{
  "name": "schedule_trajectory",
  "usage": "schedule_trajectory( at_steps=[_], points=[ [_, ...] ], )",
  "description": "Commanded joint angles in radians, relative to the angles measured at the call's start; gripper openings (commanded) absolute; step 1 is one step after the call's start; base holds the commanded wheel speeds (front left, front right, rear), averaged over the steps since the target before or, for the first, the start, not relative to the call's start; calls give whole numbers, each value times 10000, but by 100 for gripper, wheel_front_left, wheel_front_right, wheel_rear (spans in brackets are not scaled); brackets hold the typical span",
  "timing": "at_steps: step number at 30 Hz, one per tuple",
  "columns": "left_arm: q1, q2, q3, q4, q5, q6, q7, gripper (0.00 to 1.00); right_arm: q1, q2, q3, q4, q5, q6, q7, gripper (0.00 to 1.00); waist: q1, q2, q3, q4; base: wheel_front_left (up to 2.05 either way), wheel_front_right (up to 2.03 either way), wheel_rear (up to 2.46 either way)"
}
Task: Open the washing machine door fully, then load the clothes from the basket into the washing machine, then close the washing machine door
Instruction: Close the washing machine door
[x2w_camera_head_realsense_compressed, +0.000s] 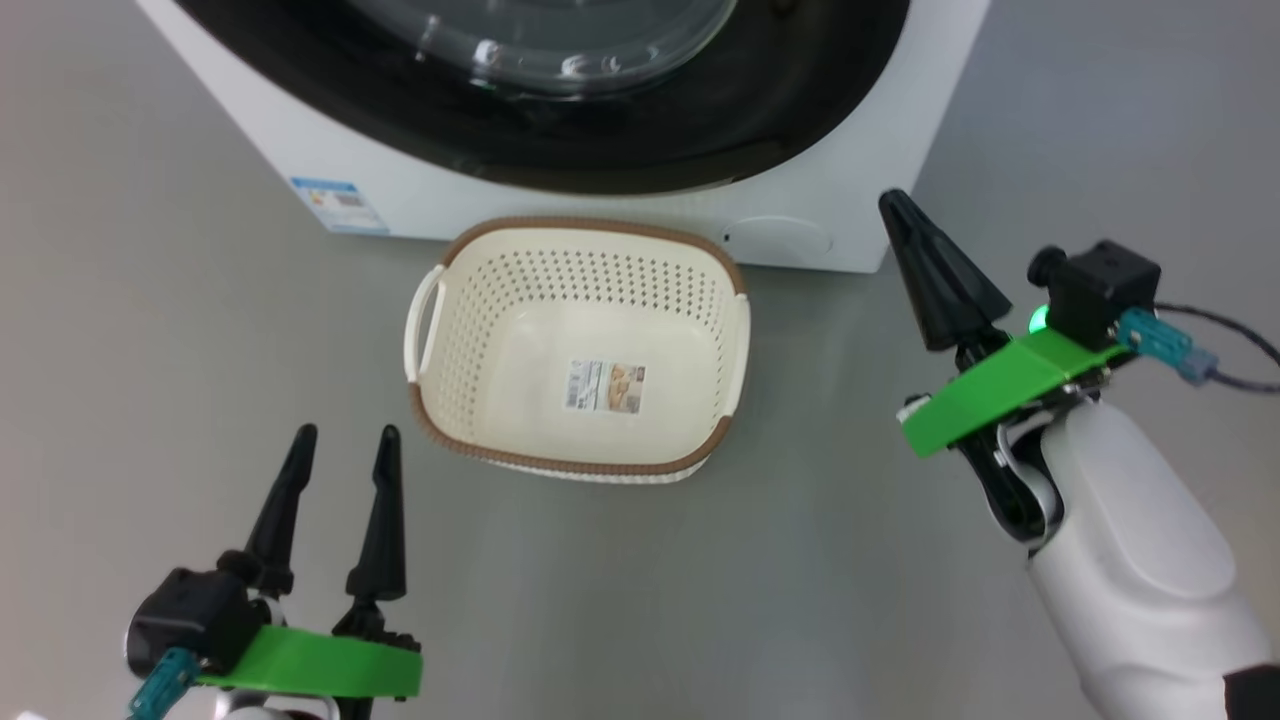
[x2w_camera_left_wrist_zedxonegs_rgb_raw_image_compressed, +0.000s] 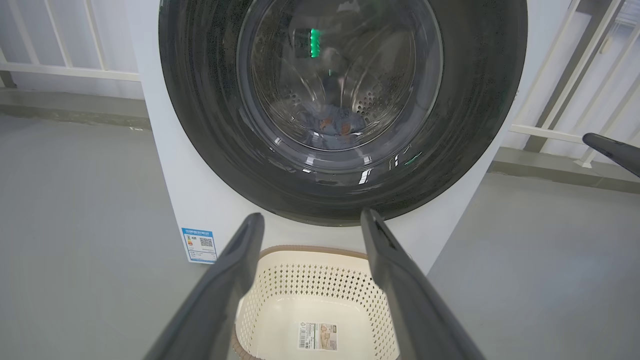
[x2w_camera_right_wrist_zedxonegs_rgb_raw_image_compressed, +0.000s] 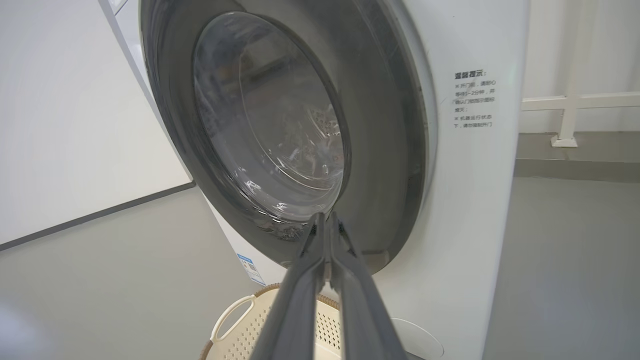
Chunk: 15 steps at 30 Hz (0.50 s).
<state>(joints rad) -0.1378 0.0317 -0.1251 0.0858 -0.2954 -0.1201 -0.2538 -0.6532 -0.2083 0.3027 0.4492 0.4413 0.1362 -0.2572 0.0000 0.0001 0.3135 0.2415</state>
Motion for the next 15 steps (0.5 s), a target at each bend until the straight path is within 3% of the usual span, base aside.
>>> schedule_trajectory(
  at_steps=[1,15],
  points=[
    [114,185,488,-221,109,-52,-80,100,496,241,-81,-462,-19,-55,-45,100,0,-1,-573,-533,0,0,0],
    [1070,185,1170,-221,433,-22,-80,100,3286,662,-1268,-1811,-325,-55,-45,100,0,-1,-1750,-1496,0,0,0]
  ],
)
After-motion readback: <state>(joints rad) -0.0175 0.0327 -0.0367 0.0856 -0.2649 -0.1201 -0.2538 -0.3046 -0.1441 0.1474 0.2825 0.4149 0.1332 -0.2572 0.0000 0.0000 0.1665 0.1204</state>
